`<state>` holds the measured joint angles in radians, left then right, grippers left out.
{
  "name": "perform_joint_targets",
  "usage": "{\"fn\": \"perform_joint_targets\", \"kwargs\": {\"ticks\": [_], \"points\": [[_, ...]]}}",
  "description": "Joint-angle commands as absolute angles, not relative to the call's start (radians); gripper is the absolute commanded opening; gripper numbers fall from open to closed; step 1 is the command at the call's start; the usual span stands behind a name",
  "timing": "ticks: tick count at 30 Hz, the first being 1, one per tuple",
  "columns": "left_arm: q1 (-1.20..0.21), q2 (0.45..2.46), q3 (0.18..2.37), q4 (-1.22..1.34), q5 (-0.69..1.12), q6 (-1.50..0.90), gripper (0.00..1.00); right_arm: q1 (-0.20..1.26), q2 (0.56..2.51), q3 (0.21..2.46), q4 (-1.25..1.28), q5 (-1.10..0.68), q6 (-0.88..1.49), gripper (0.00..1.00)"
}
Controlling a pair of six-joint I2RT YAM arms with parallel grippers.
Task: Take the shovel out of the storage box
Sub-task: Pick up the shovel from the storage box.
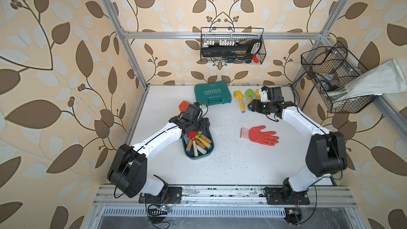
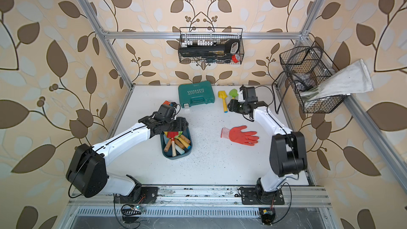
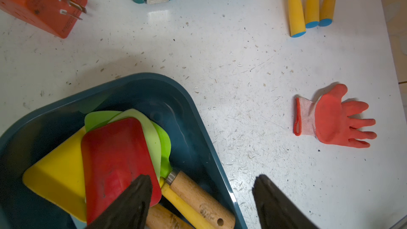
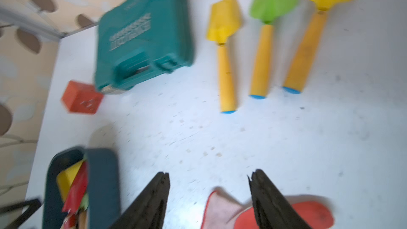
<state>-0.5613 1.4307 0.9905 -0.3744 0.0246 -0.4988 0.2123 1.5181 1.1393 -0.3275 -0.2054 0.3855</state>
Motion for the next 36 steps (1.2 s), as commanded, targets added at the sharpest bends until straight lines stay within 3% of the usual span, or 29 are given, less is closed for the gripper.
{"fn": "perform_joint_targets", "kwargs": {"ticks": [1,19,26,36], "points": [[-0.548,1.433,1.012,-0.371,0.016,-0.506,0.78,0.282,1.419,0.974,-0.237,-0.12,0.435,0.62],[-0.52,1.573,1.109,-0.549,-0.023,-0.578,0.73,0.374,1.343,0.898,-0.221,-0.132,0.417,0.62],[-0.523,1.472,1.028,-0.573,-0.037,-0.65,0.73,0.372,1.333,0.907,-0.235,-0.11,0.396,0.61],[-0.534,1.305,0.953,-0.661,-0.091,-0.678,0.59,0.348,1.364,0.9,-0.215,-0.15,0.411,0.61]]}}
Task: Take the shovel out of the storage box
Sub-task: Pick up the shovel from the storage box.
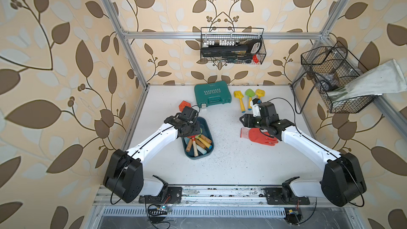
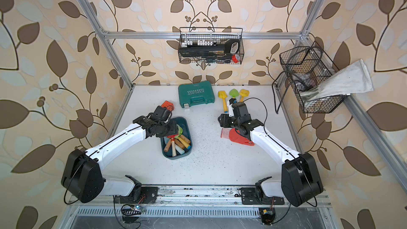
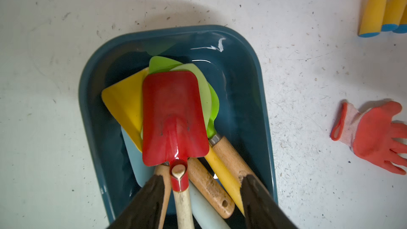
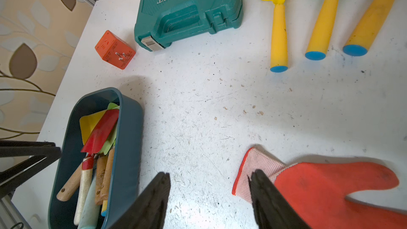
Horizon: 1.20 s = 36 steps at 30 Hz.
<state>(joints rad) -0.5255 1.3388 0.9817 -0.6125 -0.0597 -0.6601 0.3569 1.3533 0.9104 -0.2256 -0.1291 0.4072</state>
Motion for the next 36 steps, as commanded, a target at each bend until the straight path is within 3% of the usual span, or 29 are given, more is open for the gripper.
{"fn": "perform_joint_targets", "kwargs": {"ticks": [1,12,24,36], "points": [[-0.534,1.303,0.943,-0.664,-0.092,-0.679,0.59,0.349,1.363,0.901,-0.213,-0.156,0.416,0.61],[-0.559,1.36,0.906,-0.568,-0.036,-0.663,0.61,0.347,1.327,0.909,-0.215,-0.18,0.429,0.6],[-0.559,1.351,0.864,-0.592,-0.07,-0.654,0.51,0.311,1.285,0.881,-0.22,-0.176,0.411,0.6],[-0.559,1.493,0.889,-0.545,-0.041,-0.647,0.42,0.305,1.29,0.879,-0.214,-0.215,0.42,0.6]]}}
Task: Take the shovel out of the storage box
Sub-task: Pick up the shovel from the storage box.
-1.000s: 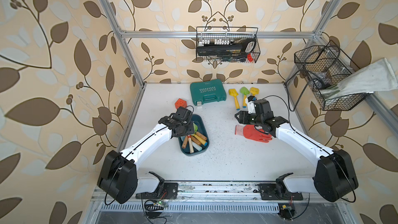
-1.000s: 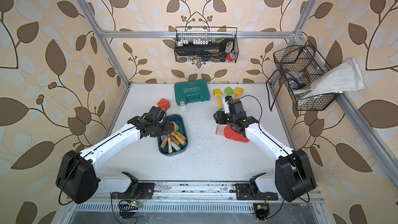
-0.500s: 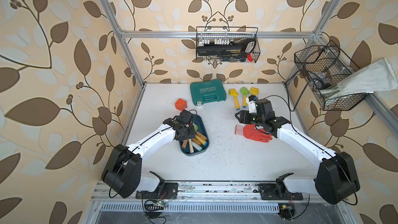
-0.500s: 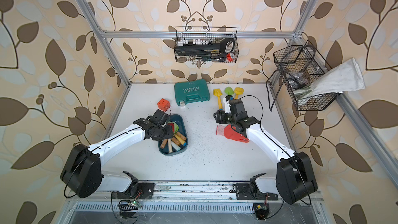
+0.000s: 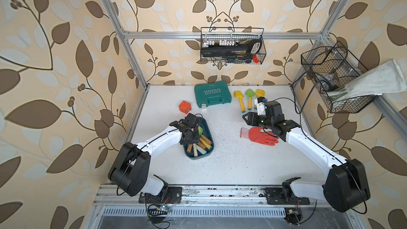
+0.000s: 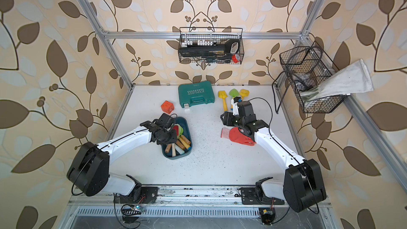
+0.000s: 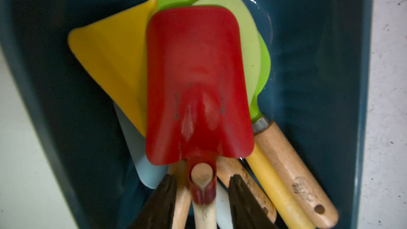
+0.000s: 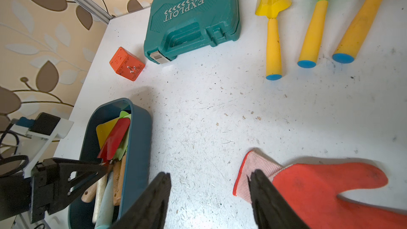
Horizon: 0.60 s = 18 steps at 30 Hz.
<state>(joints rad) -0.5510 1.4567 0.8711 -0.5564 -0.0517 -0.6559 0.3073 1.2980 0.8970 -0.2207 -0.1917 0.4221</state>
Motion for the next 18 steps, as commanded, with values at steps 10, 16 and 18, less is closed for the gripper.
{"fn": "perform_joint_targets", "kwargs": {"ticks": [10,16,18], "points": [[-0.559,1.506,0.909,-0.526,-0.052,-0.626,0.24,0.305,1.267,0.871,-0.209,-0.222,0.426,0.6],[-0.56,1.565,0.926,-0.531,-0.042,-0.616,0.27,0.305,1.261,0.869,-0.203,-0.231,0.431,0.6],[-0.559,1.586,0.928,-0.521,-0.037,-0.616,0.27,0.305,1.26,0.87,-0.202,-0.231,0.431,0.6]]}}
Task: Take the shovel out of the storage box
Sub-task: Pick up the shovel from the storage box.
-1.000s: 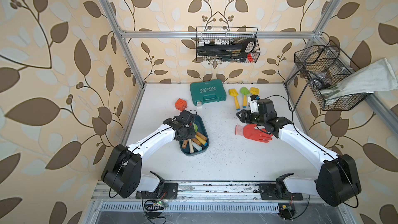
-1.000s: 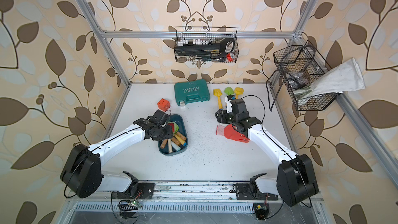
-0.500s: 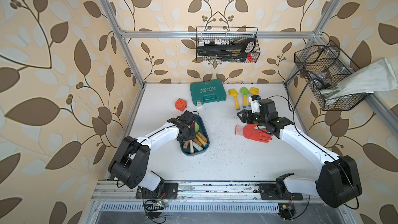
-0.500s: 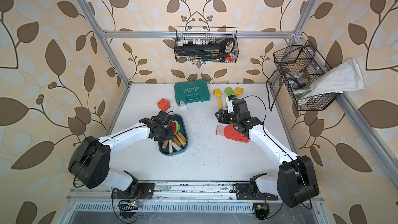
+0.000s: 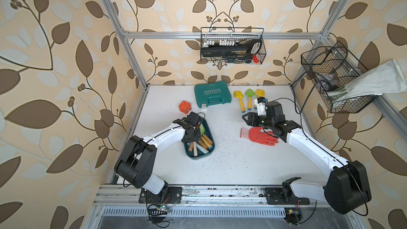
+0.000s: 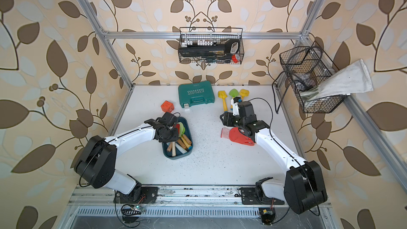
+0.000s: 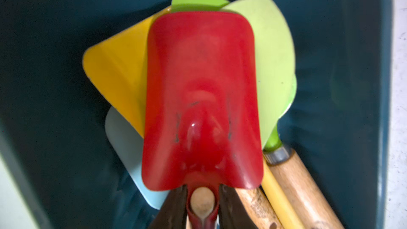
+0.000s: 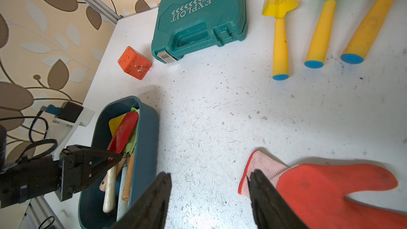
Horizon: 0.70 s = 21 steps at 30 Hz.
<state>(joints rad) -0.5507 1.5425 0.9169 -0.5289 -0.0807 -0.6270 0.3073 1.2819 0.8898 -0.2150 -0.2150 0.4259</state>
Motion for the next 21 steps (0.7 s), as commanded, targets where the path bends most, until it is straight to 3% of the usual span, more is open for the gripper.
{"fn": "perform_joint_targets", "kwargs": {"ticks": [1,8,21], "points": [[-0.56,1.593,0.93,-0.521,-0.038,-0.617,0.26,0.306,1.26,0.869,-0.202,-0.23,0.432,0.6],[-0.577,1.533,0.937,-0.517,-0.056,-0.622,0.12,0.309,1.239,0.862,-0.201,-0.226,0.441,0.59],[-0.658,1.352,1.123,-0.522,-0.107,-0.563,0.05,0.36,1.172,0.844,-0.17,-0.229,0.434,0.59]]}}
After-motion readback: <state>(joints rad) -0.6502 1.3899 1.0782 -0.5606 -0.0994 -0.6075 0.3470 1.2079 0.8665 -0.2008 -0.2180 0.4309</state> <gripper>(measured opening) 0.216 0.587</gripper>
